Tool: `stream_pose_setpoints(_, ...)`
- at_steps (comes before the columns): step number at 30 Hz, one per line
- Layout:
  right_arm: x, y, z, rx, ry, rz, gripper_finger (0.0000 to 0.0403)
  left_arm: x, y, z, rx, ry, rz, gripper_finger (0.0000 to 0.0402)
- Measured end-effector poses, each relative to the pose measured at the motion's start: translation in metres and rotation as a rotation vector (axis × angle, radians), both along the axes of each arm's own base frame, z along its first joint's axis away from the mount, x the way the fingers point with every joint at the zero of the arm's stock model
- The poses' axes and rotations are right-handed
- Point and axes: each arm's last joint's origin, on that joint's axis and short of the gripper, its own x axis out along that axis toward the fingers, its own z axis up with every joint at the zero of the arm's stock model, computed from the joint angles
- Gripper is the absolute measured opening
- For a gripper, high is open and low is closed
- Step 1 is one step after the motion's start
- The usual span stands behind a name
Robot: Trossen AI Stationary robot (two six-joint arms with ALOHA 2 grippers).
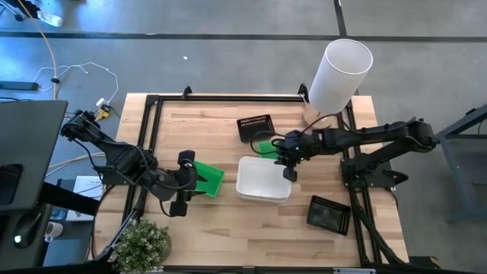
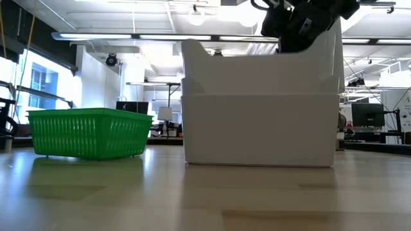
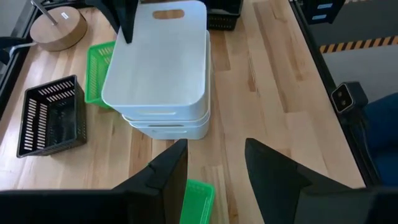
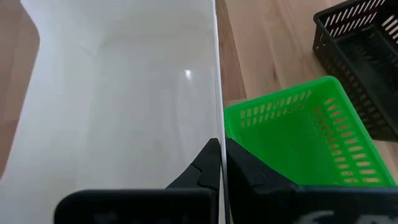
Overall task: Stack baskets by color
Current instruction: Stack the top white bin on the white bin, then stack the right green bin on the green bin
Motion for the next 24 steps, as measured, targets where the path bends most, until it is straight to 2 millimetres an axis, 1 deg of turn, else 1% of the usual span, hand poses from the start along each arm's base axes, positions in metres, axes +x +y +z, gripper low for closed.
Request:
stream_pose_setpoints(10, 0.0059, -0.0003, -0.0106, 0.006, 0.043, -0.019, 0.0001, 0.0000, 0.0000, 0.0000, 0.011, 0.002, -0.009, 0.0147)
stream_pose_setpoints(13, 0.0059, 0.0001, -0.0106, 0.006, 0.043, -0.017, 0.0011, 0.0000, 0.0000, 0.0000, 0.011, 0.002, -0.010, 0.0147)
stream_pose_setpoints(16, 0.0060, 0.0015, -0.0104, 0.008, 0.042, -0.011, 0.0039, 0.0000, 0.0000, 0.0000, 0.011, 0.001, -0.009, 0.0147)
stream_pose_setpoints(21, 0.0061, 0.0032, -0.0105, -0.006, 0.043, -0.032, 0.0105, 0.0001, 0.0002, 0.0001, 0.016, -0.001, -0.005, 0.0147)
stream_pose_setpoints(24, 0.0063, 0.0033, -0.0092, 0.011, 0.043, -0.044, 0.0136, 0.0002, 0.0015, 0.0005, 0.047, -0.016, 0.027, 0.0147)
